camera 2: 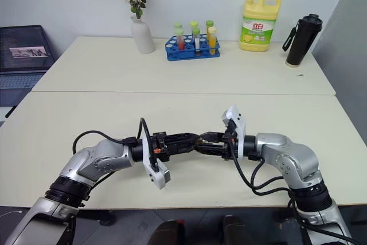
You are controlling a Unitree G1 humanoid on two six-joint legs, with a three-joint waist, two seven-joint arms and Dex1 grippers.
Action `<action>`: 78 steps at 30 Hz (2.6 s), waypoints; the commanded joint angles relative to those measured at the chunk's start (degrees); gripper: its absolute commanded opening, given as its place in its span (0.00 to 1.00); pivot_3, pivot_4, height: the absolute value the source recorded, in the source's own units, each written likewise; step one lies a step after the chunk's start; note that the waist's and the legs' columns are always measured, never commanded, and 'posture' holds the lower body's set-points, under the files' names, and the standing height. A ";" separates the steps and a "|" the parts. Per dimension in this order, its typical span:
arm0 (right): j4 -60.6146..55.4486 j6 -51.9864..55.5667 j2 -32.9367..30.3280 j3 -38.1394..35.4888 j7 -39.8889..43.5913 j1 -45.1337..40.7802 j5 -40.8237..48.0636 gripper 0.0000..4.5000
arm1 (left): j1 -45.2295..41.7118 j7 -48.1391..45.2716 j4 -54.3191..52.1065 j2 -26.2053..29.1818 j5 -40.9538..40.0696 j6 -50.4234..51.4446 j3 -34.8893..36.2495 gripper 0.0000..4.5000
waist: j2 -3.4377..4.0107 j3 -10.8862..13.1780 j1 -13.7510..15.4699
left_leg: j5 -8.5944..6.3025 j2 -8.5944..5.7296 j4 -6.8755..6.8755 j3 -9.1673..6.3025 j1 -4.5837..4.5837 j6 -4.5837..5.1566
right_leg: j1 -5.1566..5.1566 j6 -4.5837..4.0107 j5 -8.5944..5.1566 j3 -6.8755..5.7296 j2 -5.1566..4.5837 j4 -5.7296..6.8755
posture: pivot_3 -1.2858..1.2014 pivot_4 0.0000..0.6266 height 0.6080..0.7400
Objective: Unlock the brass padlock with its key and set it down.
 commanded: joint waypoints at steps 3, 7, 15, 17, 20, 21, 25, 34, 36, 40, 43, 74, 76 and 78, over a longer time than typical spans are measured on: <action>-1.28 -0.12 0.29 -1.25 0.49 -1.25 1.36 0.12 | -0.02 0.59 -1.69 -0.07 -1.69 -0.02 0.27 0.21 | 0.00 0.00 0.00 | 0.00 -0.01 0.00 0.00 0.00 0.00 | 0.00 0.00 0.00 0.00 0.00 0.00 | 0.52 0.24 1.00; -1.28 -0.16 0.26 -1.23 0.81 -1.38 1.46 0.03 | 0.15 0.55 -1.78 -0.10 -1.69 0.02 0.19 0.21 | 0.00 0.00 0.00 | 0.00 0.00 0.00 0.00 0.00 0.00 | 0.00 -0.01 0.01 0.00 0.00 0.00 | 0.52 0.24 1.00; -1.42 0.16 -0.08 -1.49 1.81 -1.60 1.96 0.03 | 0.66 -1.37 -1.12 0.75 -7.04 -1.27 -1.27 0.29 | 0.00 0.00 0.00 | 0.00 0.00 0.00 -0.01 0.00 0.00 | 0.00 -0.01 0.01 0.00 0.00 0.00 | 0.52 0.24 1.00; -1.29 0.02 -0.13 -1.48 2.06 -1.71 1.76 0.03 | 1.00 -3.02 -1.32 1.29 -9.84 -0.79 -1.95 0.44 | 0.00 0.00 0.00 | 0.00 0.00 0.00 -0.01 0.00 0.00 | 0.00 -0.02 0.01 0.00 0.00 0.00 | 0.52 0.24 1.00; -0.66 -0.56 -0.34 -1.51 2.21 -1.99 1.26 0.03 | 2.01 -5.71 -2.12 3.06 -13.41 -1.06 -3.23 0.66 | 0.00 0.00 -0.02 | 0.00 0.00 0.00 -0.01 0.00 0.00 | 0.00 -0.02 0.01 0.00 0.00 0.00 | 0.52 0.24 1.00; -0.27 -0.83 -0.38 -1.56 2.20 -2.10 0.98 0.03 | 2.70 -6.78 -3.02 4.10 -14.73 -1.06 -3.58 0.73 | 0.00 0.00 -0.03 | 0.00 0.01 0.00 -0.02 0.00 0.00 | 0.00 -0.01 0.01 -0.01 0.00 0.00 | 0.52 0.24 1.00; 1.37 -2.02 -0.68 -1.83 2.31 -2.54 -0.16 0.03 | 6.16 -8.22 -7.26 6.58 -17.15 -0.39 -2.22 1.00 | 0.00 0.00 -0.04 | 0.00 0.03 -0.01 -0.02 0.01 0.00 | 0.00 -0.02 0.01 -0.01 0.00 0.01 | 0.52 0.24 1.00; 4.40 -5.86 -2.86 -1.13 4.58 -3.52 -3.23 0.03 | 8.39 -9.34 -17.31 5.19 -35.38 17.31 2.60 0.87 | 0.01 0.00 0.09 | 0.00 0.02 0.01 -0.02 0.00 0.00 | 0.00 0.01 -0.01 -0.01 0.00 0.00 | 0.52 0.24 1.00; 4.55 -6.60 -3.32 -0.78 5.29 -3.70 -3.79 0.03 | 6.57 -8.38 -19.34 3.00 -40.29 25.19 5.36 0.73 | -0.03 0.02 0.21 | 0.00 -0.02 0.05 -0.04 -0.01 0.00 | 0.02 0.02 -0.01 -0.05 -0.01 0.01 | 0.52 0.24 1.00; 3.35 -7.23 -3.30 -1.06 6.63 -3.99 -3.52 0.03 | 5.49 -14.98 -20.26 2.59 -49.15 36.46 6.24 0.44 | -0.02 0.01 -0.17 | 0.00 0.01 0.03 -0.05 0.02 0.00 | 0.03 0.04 -0.01 -0.02 0.08 -0.01 | 0.52 0.24 1.00; 2.72 -7.17 -3.17 -1.51 6.97 -4.17 -3.06 0.03 | 5.34 -19.38 -20.43 2.58 -53.52 43.50 6.77 0.21 | -0.01 0.02 -0.26 | 0.00 0.06 0.00 -0.05 0.03 0.00 | 0.01 0.03 -0.01 0.00 0.16 0.00 | 0.52 0.24 1.00; -1.01 -3.67 -3.76 -3.11 6.87 -3.89 1.82 0.03 | 3.11 -37.63 -21.24 -5.34 -60.12 69.73 7.31 0.00 | -0.01 0.02 -0.06 | 0.00 0.03 0.03 -0.07 0.00 0.00 | 0.00 0.03 -0.01 0.04 0.35 -0.01 | 0.52 0.24 1.00; -0.81 -3.70 -3.68 -3.02 6.89 -3.92 1.74 0.03 | 3.14 -37.60 -21.73 -5.43 -60.04 70.22 7.47 0.00 | -0.01 0.02 -0.06 | 0.00 0.03 0.03 -0.08 0.00 0.00 | 0.00 0.03 -0.02 0.03 0.35 -0.01 | 0.52 0.24 1.00; -0.57 -3.85 -3.72 -2.86 7.00 -3.93 1.52 0.03 | 3.37 -37.83 -22.20 -5.17 -60.04 70.74 7.64 0.00 | -0.01 0.02 -0.06 | 0.00 0.03 0.03 -0.07 0.00 0.00 | 0.00 0.03 -0.01 0.04 0.35 -0.01 | 0.52 0.24 1.00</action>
